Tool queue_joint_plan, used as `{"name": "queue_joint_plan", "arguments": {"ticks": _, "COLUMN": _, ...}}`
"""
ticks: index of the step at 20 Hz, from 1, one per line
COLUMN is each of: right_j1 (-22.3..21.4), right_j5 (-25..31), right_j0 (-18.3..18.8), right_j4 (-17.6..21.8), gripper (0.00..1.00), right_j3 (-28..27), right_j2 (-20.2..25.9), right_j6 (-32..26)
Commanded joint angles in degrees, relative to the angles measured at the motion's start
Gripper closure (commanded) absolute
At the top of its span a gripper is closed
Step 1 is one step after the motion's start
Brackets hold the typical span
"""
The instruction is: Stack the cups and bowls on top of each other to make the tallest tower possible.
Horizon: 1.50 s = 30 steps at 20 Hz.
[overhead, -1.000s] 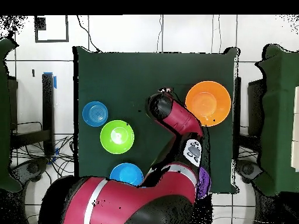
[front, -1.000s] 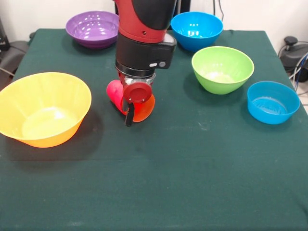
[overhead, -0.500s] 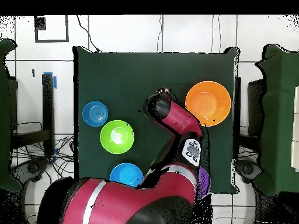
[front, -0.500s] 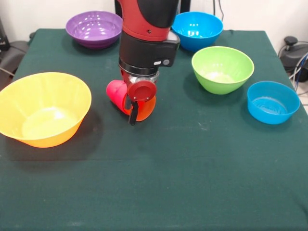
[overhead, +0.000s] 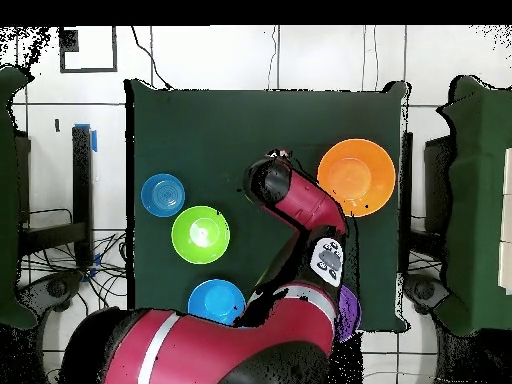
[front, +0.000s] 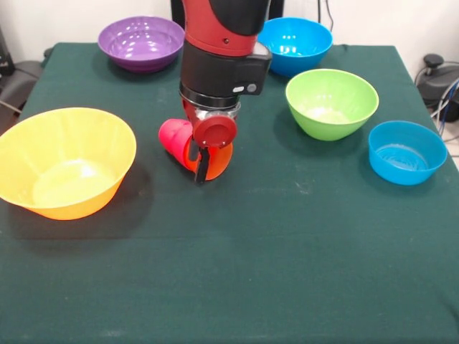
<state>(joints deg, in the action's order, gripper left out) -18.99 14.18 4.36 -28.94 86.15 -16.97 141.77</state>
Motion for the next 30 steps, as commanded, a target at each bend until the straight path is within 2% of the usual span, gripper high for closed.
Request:
{"name": "queue_joint_plan", "arguments": {"ticks": 1, "right_j1": 0.3, "right_j5": 9.1, "right_j0": -1.4, "right_j4": 4.0, "gripper": 0.00, "right_j3": -2.3, "right_j2": 4.8, "right_j6": 0.9}}
{"name": "queue_joint_plan", "arguments": {"ticks": 15, "right_j1": -0.7, "right_j5": 13.6, "right_j0": -2.9, "right_j4": 5.1, "gripper": 0.00, "right_j3": -2.1, "right_j2": 2.7, "right_j6": 1.8}}
{"name": "queue_joint_plan", "arguments": {"ticks": 30, "right_j1": 5.2, "right_j5": 20.4, "right_j0": -8.1, "right_j4": 6.8, "gripper": 0.00, "right_j3": -9.8, "right_j2": -5.3, "right_j6": 5.2}}
